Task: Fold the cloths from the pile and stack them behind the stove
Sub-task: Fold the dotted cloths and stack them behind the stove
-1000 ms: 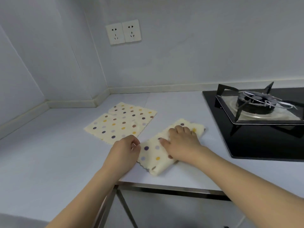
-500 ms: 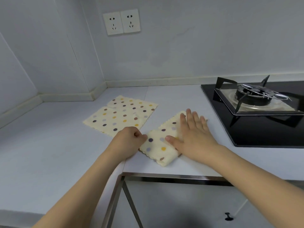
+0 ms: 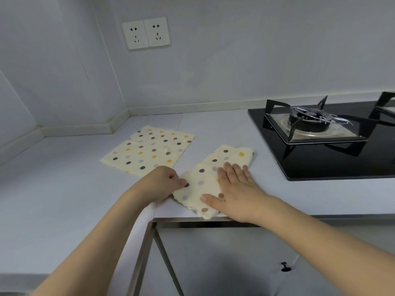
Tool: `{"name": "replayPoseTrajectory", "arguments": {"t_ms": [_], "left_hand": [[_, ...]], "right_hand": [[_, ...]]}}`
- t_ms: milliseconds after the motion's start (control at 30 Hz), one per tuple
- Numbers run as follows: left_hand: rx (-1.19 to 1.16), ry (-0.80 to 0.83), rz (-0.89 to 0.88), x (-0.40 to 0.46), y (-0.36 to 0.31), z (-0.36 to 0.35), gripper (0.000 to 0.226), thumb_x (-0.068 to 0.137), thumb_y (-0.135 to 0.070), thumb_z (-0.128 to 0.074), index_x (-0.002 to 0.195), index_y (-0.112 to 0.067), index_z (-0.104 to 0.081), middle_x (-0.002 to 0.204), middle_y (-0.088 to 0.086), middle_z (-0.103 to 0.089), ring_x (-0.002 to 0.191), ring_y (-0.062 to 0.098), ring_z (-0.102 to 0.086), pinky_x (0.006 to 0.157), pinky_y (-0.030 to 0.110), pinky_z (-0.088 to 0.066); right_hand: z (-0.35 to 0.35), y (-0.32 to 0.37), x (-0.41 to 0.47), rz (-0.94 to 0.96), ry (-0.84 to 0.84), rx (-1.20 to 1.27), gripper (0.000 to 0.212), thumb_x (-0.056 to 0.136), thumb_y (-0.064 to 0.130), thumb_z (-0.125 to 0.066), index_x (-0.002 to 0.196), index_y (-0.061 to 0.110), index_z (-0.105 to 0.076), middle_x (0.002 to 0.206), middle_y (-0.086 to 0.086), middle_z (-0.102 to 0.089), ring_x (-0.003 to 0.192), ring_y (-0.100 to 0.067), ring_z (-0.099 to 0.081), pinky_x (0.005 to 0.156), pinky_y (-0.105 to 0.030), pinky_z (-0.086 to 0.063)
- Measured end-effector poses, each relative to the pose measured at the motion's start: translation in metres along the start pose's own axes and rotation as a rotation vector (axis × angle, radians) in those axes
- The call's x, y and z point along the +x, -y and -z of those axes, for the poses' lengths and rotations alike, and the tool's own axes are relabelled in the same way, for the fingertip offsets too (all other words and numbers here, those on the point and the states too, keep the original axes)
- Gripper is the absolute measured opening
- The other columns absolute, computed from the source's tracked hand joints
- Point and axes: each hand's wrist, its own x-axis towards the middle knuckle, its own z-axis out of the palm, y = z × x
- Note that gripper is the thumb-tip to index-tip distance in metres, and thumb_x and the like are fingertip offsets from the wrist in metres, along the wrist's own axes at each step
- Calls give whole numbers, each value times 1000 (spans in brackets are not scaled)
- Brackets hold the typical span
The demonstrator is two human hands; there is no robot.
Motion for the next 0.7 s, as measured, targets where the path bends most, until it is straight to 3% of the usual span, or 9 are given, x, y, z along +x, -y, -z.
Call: {"name": "replayPoseTrajectory", "arguments": {"t_ms": [133, 200, 267, 367, 533, 700], "left_hand": [[-107, -9, -12, -1, 5, 7, 44, 88, -33, -67, 62, -16, -35, 68, 5, -45, 61, 18, -32, 57, 28, -25], [-105, -1, -32, -1, 6, 6, 35, 87, -29, -69, 65, -14, -47, 69, 6, -48, 59, 18, -38, 56, 26, -31], [-121, 7, -55, -2, 5, 6, 12, 87, -28, -69, 85, -17, -64, 84, 3, -62, 71, 18, -52, 64, 24, -41], [-136, 65, -72, -3, 6, 13, 10, 89, -26, -66, 94, -17, -65, 80, 1, -56, 69, 17, -47, 63, 24, -37], [-109, 245, -51, -6, 10, 19, 23, 80, -33, -66, 83, -12, -57, 78, 0, -51, 74, 16, -44, 71, 28, -34], [-182, 165, 81, 21, -19, 17, 17, 90, -27, -57, 85, -11, -59, 74, 5, -53, 61, 19, -48, 59, 28, -44]], "right_hand": [[11, -6, 0, -18, 106, -37, 108, 77, 86, -24, 154, 15, 3, 161, -9, 9, 148, -27, 7, 120, -45, 3], [24, -11, 11, -44, -35, 41, 97, 84, 79, -23, 153, 12, -12, 160, -12, -8, 147, -28, -8, 119, -45, -7], [23, -9, 19, -68, -130, 23, 81, 93, 65, -15, 148, 7, -27, 155, -15, -24, 142, -28, -22, 116, -45, -18], [8, -4, 24, -101, 12, -93, 76, 97, 59, -15, 153, 6, -9, 160, -16, -6, 147, -30, -9, 118, -46, -12], [17, -32, 31, -36, 74, 36, 96, 85, 77, -27, 154, 18, 3, 161, -7, 11, 148, -22, 7, 120, -42, -1], [14, -54, 33, 6, -134, 136, 71, 99, 55, -26, 154, 13, -12, 162, -3, -6, 148, -13, -4, 120, -36, -2]]}}
